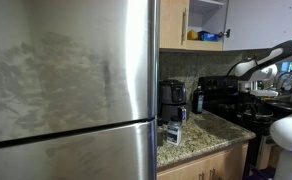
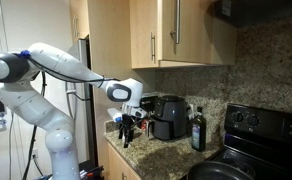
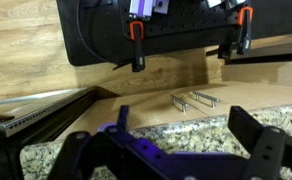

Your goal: Move the bottle that is near the stove to the left of the air fryer

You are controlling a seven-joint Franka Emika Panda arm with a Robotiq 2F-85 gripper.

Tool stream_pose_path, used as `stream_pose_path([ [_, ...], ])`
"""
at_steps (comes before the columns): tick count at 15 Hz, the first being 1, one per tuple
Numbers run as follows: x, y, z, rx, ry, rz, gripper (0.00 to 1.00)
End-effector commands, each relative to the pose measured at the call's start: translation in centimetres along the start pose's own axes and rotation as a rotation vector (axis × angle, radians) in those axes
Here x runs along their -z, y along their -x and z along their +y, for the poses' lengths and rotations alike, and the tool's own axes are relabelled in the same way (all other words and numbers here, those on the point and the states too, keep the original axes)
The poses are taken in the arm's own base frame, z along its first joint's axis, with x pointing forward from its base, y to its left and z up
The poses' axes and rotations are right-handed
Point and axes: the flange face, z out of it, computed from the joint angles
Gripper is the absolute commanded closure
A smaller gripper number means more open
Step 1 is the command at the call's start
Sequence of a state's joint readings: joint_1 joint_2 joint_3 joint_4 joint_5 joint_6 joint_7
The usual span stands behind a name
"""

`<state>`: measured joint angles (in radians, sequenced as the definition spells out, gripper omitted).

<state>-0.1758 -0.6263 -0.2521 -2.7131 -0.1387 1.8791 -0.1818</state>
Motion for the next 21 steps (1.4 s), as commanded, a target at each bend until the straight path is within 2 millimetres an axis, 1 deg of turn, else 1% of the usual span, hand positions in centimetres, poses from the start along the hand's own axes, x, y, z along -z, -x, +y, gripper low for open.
stream_pose_path([
  [1, 0.8, -5.4, 1.0, -0.086, -0.057, 0.182, 0.00],
  [4, 3.0, -9.9, 1.4, -0.103, -0.066, 0.427, 0.00],
  [5, 4.1, -11.2, 1.4, -0.111, -0.059, 0.504, 0.00],
  [6, 4.9, -12.0, 1.4, -0.135, -0.068, 0.575, 0.00],
  [7, 5.6, -12.1, 1.2, -0.180, -0.120, 0.621, 0.00],
  [8, 4.6, -10.9, 0.8, -0.150, -0.080, 0.557, 0.00],
  [9, 5.1, -11.6, 0.7, -0.167, -0.096, 0.589, 0.00],
  [11, 5.5, -11.9, 0.7, -0.176, -0.106, 0.605, 0.00],
  [12, 6.0, -13.3, 1.0, -0.207, -0.075, 0.674, 0.00],
  [14, 7.8, -15.5, 1.1, -0.232, -0.030, 0.811, 0.00],
  [16, 9.3, -17.4, 1.2, -0.262, 0.022, 0.903, 0.00],
  [18, 10.4, -19.5, 1.6, -0.314, 0.049, 0.946, 0.00],
  [19, 10.8, -19.5, 1.5, -0.330, 0.059, 0.950, 0.00],
  [20, 10.2, -17.9, 0.9, -0.294, 0.036, 0.930, 0.00],
  [21, 10.4, -18.6, 1.0, -0.315, 0.044, 0.936, 0.00],
])
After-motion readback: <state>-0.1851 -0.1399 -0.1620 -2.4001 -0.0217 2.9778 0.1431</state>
